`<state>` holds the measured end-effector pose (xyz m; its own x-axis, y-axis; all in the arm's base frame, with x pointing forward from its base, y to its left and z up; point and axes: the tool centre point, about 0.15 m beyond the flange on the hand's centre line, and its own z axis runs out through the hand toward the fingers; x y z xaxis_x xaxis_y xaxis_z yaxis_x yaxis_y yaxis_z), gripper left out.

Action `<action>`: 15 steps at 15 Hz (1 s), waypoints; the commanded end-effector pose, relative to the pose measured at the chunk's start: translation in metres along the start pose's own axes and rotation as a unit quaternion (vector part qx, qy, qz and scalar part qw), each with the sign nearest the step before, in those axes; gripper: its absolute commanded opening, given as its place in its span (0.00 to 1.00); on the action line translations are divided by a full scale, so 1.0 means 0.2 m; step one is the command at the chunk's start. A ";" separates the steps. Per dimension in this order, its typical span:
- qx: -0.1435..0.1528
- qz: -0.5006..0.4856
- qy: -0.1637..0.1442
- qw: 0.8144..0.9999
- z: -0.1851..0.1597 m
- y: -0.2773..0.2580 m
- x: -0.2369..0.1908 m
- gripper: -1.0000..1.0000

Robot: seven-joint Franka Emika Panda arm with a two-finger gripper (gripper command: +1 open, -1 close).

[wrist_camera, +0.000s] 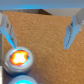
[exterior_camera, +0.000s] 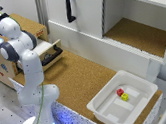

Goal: Turn on the red led light

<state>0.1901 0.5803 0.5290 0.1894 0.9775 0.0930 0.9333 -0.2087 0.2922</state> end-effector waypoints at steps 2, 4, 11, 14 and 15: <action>0.013 -0.018 -0.002 1.000 0.01 0.30 -0.22 1.00; 0.007 -0.051 0.028 0.998 0.00 0.40 -0.32 1.00; 0.043 -0.202 0.129 0.970 0.03 0.49 -0.51 1.00; 0.079 -0.215 0.133 0.964 0.17 0.53 -0.66 1.00; 0.087 -0.217 0.137 0.962 0.21 0.56 -0.69 1.00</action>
<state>0.2632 0.5011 0.5639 -0.1747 0.9845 -0.0140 0.9625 0.1737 0.2085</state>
